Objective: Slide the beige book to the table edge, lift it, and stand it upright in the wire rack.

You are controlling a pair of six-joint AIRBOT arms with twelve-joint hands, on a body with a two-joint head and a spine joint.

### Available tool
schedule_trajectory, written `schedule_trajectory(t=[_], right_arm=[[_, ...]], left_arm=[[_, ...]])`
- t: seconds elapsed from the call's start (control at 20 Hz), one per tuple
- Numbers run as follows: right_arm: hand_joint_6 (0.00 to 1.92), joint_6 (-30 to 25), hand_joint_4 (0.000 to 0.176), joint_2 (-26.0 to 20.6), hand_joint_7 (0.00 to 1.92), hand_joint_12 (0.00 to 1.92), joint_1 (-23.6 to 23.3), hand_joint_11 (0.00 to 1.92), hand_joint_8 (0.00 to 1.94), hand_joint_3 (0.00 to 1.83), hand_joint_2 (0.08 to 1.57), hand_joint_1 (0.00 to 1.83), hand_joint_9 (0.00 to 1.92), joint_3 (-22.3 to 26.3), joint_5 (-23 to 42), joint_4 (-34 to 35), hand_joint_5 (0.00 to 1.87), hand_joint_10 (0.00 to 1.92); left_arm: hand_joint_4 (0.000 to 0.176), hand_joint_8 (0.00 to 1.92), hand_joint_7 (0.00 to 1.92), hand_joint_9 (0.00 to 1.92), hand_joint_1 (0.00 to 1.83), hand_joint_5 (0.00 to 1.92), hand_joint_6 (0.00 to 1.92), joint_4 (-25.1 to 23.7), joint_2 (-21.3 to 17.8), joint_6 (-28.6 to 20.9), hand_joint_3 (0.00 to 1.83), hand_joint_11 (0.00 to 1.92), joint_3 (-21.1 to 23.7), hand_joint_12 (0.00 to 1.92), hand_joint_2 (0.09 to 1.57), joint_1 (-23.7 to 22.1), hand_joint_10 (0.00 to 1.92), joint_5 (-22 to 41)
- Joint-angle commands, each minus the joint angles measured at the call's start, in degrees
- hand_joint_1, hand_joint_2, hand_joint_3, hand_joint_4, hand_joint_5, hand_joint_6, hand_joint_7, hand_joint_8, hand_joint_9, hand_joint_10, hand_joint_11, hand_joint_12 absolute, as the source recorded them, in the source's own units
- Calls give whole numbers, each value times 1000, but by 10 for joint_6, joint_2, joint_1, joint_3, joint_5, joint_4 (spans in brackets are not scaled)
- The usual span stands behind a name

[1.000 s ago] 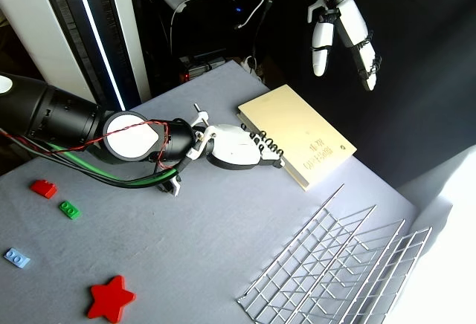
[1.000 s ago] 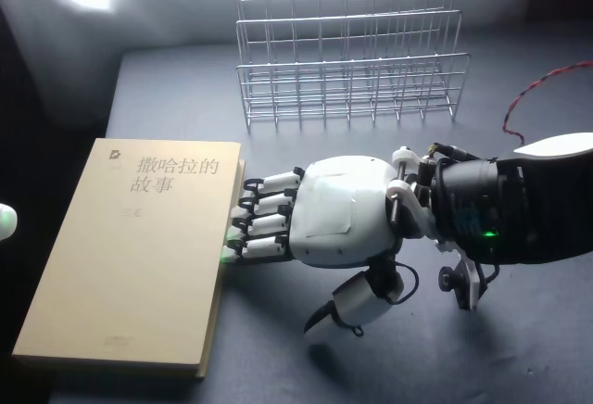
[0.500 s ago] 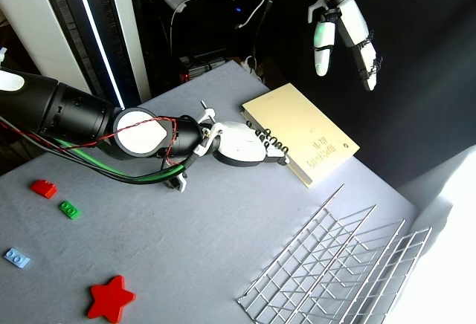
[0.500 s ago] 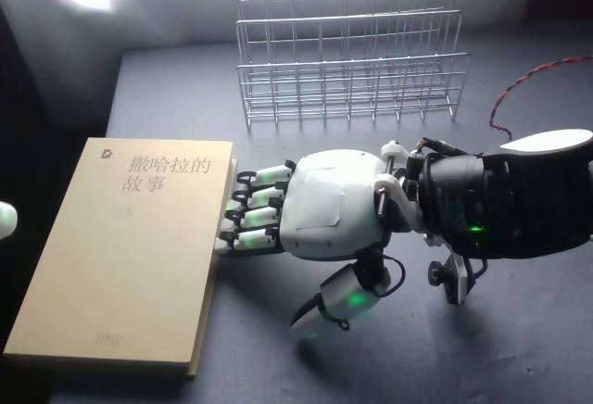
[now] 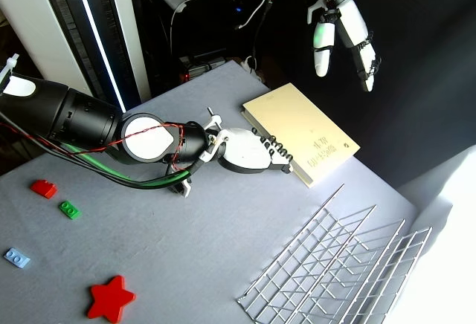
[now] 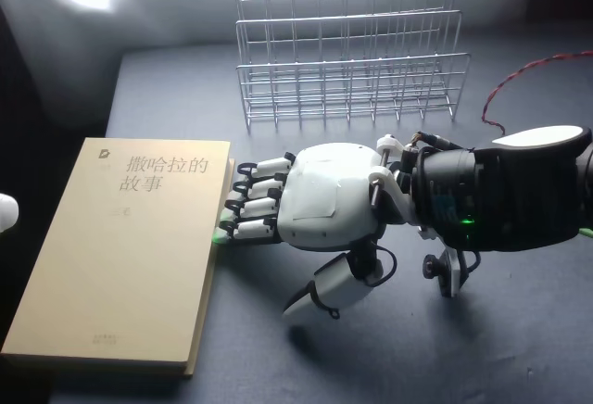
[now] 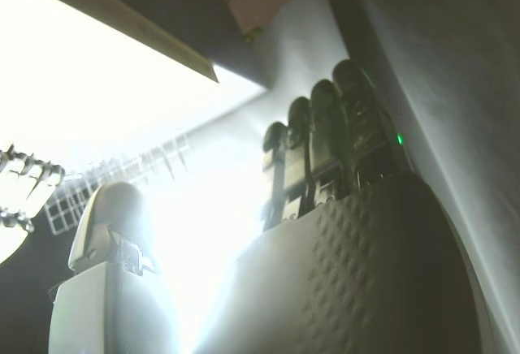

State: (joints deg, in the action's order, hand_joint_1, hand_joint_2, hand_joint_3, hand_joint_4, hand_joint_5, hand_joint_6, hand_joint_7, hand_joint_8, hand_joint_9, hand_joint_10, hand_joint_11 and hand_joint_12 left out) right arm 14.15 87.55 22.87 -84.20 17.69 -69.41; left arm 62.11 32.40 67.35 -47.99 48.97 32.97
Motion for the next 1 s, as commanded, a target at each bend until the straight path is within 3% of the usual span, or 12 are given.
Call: schedule_trajectory(t=[0.0,0.25,0.4,0.85,0.95], right_arm=[[5,0,0,1,111,411,-9,0,5,1,1145,84,131,0,31,21,81,3],[6,0,0,7,147,420,-11,0,5,0,1150,88,152,-3,30,25,97,6],[0,26,0,10,132,348,-11,0,0,0,1147,107,136,-3,28,50,82,0],[1,26,0,13,140,365,-11,0,0,0,1136,124,159,-3,25,53,96,3],[1,26,0,13,142,387,-11,0,2,0,1138,118,161,-3,25,53,91,3]], left_arm=[[55,2,133,117,332,92,6,-10,-4,-3,4,0,-7,439,1146,-1,3,55],[47,2,137,122,362,105,2,-10,-3,-3,0,0,-7,462,1134,-1,5,56],[52,3,148,133,364,107,5,-10,-3,-3,0,0,-7,538,1134,-1,5,56],[43,5,121,107,372,91,5,-10,-1,-3,1,0,-9,411,1137,-1,2,56],[43,2,127,116,371,100,6,-10,0,-3,0,0,-12,463,1134,-1,4,56]])
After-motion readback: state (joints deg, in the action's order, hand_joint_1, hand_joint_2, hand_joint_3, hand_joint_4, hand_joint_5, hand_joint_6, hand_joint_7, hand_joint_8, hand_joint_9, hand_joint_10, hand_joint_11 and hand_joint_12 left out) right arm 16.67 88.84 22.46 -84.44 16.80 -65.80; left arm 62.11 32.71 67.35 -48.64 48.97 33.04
